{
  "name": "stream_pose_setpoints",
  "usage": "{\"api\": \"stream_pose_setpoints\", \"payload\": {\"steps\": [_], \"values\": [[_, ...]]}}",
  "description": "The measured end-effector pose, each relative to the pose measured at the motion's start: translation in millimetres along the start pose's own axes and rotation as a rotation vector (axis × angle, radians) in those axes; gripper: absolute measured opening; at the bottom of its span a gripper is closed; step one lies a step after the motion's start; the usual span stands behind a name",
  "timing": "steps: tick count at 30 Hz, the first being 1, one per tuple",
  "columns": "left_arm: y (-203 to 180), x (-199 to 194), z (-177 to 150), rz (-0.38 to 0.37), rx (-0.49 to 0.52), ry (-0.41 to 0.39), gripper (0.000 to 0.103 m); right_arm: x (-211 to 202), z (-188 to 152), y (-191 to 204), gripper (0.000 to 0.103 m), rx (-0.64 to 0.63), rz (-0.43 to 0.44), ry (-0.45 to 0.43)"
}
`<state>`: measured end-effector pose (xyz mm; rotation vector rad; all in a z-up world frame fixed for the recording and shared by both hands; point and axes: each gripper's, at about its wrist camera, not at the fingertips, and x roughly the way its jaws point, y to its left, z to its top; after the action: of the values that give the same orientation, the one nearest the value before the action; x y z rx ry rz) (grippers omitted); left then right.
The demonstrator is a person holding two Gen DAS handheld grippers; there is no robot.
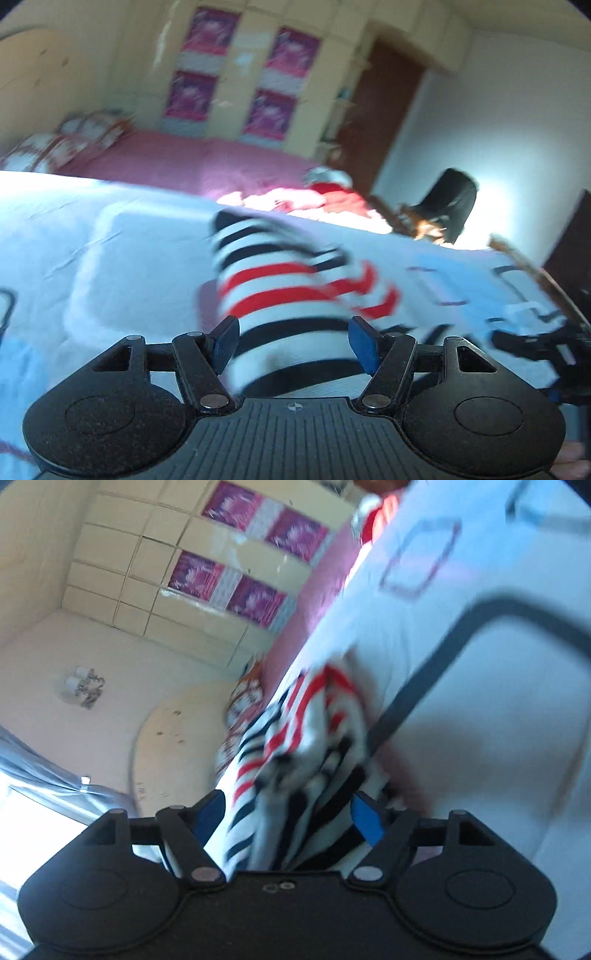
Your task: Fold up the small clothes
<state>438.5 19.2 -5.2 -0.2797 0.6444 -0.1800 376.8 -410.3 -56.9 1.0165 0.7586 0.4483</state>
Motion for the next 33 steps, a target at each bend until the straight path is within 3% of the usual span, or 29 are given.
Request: {"api": "stream_pose_setpoints", "payload": {"steps": [3, 7, 11, 12, 13, 14, 16, 20, 22, 24, 26, 28, 33], "values": [[19.1, 12.8, -10.2, 0.04, -0.033, 0.042, 0.064, 12.9, -0.6, 10.6, 0.076, -0.005, 0.013, 0.03], [16.9, 31.5, -29.3, 0.015, -0.068, 0.023, 0.064, 43.3, 1.8, 28.1, 0.076, -0.083, -0.128, 0.08], [15.0, 47.0, -22.2, 0.042, -0.072, 0.016, 0.064, 63.4, -9.3, 47.2, 0.072, -0.258, -0.28, 0.065], [16.2, 48.3, -20.7, 0.044, -0.068, 0.016, 0.064, 69.3, -13.4, 55.1, 0.064, -0.321, -0.32, 0.06], [14.8, 56.2, -18.5, 0.04, -0.062, 0.03, 0.064, 73.4, -16.6, 63.2, 0.021, -0.382, -0.351, 0.052], [14.6, 62.3, -18.6, 0.032, -0.054, 0.053, 0.064, 76.7, -19.3, 70.6, 0.019, -0.44, -0.383, 0.042], [13.9, 66.7, -19.5, 0.032, -0.044, 0.064, 0.064, 77.0, -21.5, 83.6, 0.017, -0.517, -0.382, 0.018], [4.2, 58.9, -20.4, 0.042, -0.014, 0.021, 0.064, 47.2, -35.8, 115.2, 0.017, -0.703, -0.259, -0.129], [-0.9, 60.9, -22.5, 0.039, 0.004, 0.027, 0.064, 35.8, -43.3, 117.2, 0.017, -0.756, -0.247, -0.175], [-6.0, 67.5, -24.0, 0.06, 0.02, 0.051, 0.064, 35.9, -43.5, 96.9, 0.017, -0.736, -0.305, -0.175], [-9.1, 72.4, -23.7, 0.054, 0.021, 0.068, 0.065, 46.0, -32.7, 62.3, 0.017, -0.604, -0.391, -0.113], [-13.8, 74.1, -22.6, 0.081, 0.041, 0.073, 0.072, 47.8, -28.3, 37.5, 0.018, -0.516, -0.371, -0.085], [-9.7, 74.2, -23.8, 0.072, 0.02, 0.077, 0.077, 45.1, -25.2, 36.3, 0.023, -0.495, -0.355, -0.079]]}}
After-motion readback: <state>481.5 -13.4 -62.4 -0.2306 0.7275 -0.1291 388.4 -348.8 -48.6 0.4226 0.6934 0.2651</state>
